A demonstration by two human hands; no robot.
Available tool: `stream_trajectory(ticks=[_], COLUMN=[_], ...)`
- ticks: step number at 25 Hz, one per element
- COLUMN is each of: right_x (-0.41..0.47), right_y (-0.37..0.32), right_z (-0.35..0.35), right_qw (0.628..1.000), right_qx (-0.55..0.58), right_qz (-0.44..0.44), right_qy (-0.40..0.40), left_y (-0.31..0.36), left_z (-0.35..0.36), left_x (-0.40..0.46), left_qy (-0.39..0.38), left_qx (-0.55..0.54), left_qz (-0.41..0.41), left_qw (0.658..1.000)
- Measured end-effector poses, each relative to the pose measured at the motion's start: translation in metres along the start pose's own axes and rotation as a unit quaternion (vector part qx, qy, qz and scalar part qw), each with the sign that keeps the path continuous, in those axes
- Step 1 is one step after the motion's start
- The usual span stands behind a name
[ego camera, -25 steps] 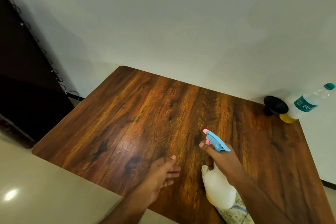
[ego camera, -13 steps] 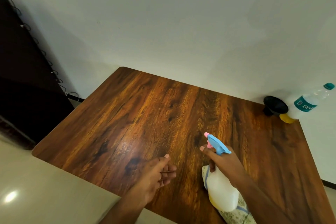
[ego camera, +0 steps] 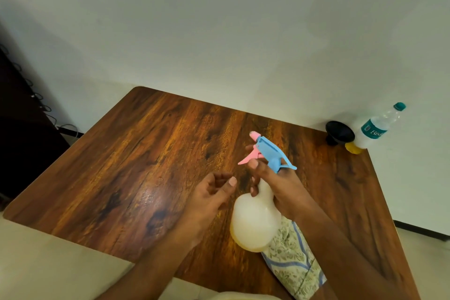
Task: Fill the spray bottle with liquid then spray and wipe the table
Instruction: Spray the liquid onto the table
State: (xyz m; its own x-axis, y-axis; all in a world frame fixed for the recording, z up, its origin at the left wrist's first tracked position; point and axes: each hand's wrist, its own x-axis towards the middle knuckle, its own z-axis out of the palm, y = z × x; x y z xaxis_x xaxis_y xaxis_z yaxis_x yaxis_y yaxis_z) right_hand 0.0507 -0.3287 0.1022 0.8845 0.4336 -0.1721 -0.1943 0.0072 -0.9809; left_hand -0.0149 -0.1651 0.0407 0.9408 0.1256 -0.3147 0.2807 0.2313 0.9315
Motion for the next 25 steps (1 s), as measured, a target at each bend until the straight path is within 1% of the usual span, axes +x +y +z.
stream_trajectory(ticks=[1,2,3,4,5,6,7,8,10,12,15,18,20,22,23,24,25], right_x=[0.0,0.0,0.0,0.0,0.0,-0.001,-0.003,-0.005,-0.011,-0.014,-0.014,-0.017,-0.02,-0.022,-0.022,-0.022,-0.022], right_y=[-0.009,-0.016,-0.023,-0.028,-0.031,-0.034,-0.038,-0.041,-0.048,-0.052,-0.053,-0.051,-0.044,-0.032,-0.028,-0.026,-0.026], right_z=[0.002,0.003,0.004,0.004,0.005,0.005,0.004,0.002,-0.006,-0.017,-0.027,-0.027,-0.021,-0.018,-0.018,-0.018,-0.02], right_qw=[1.0,0.999,0.998,0.997,0.997,0.997,0.996,0.994,0.99,0.989,0.996,0.992,0.983,0.975,0.977,0.983,0.992], right_qx=[0.024,0.047,0.062,0.068,0.069,0.073,0.084,0.101,0.135,0.137,0.047,-0.031,-0.076,-0.118,-0.12,-0.095,-0.043], right_qz=[-0.008,-0.017,-0.025,-0.031,-0.035,-0.035,-0.034,-0.034,-0.043,-0.054,-0.074,-0.101,-0.132,-0.147,-0.137,-0.117,-0.089], right_qy=[0.004,0.0,-0.006,-0.012,-0.015,-0.017,-0.016,-0.015,-0.018,-0.023,0.006,0.064,0.098,0.116,0.115,0.103,0.078], left_y=[-0.004,-0.013,-0.023,-0.031,-0.034,-0.034,-0.031,-0.027,-0.02,-0.015,-0.008,-0.009,-0.015,-0.021,-0.023,-0.025,-0.025], left_z=[0.0,0.001,0.003,0.006,0.011,0.016,0.02,0.024,0.026,0.025,0.028,0.038,0.043,0.045,0.044,0.041,0.038], left_x=[0.0,-0.002,-0.005,-0.009,-0.014,-0.017,-0.019,-0.02,-0.02,-0.019,-0.023,-0.025,-0.027,-0.03,-0.03,-0.03,-0.03], left_qy=[-0.058,-0.132,-0.218,-0.292,-0.336,-0.348,-0.345,-0.339,-0.34,-0.337,-0.307,-0.227,-0.189,-0.182,-0.184,-0.185,-0.192], left_qx=[-0.046,-0.103,-0.169,-0.236,-0.3,-0.348,-0.38,-0.399,-0.409,-0.407,-0.383,-0.36,-0.356,-0.353,-0.357,-0.361,-0.361], left_qz=[-0.076,-0.142,-0.186,-0.21,-0.228,-0.241,-0.248,-0.247,-0.236,-0.23,-0.205,-0.193,-0.189,-0.197,-0.206,-0.215,-0.221], left_qw=[0.994,0.976,0.943,0.902,0.863,0.836,0.821,0.815,0.813,0.817,0.846,0.884,0.896,0.896,0.892,0.888,0.885])
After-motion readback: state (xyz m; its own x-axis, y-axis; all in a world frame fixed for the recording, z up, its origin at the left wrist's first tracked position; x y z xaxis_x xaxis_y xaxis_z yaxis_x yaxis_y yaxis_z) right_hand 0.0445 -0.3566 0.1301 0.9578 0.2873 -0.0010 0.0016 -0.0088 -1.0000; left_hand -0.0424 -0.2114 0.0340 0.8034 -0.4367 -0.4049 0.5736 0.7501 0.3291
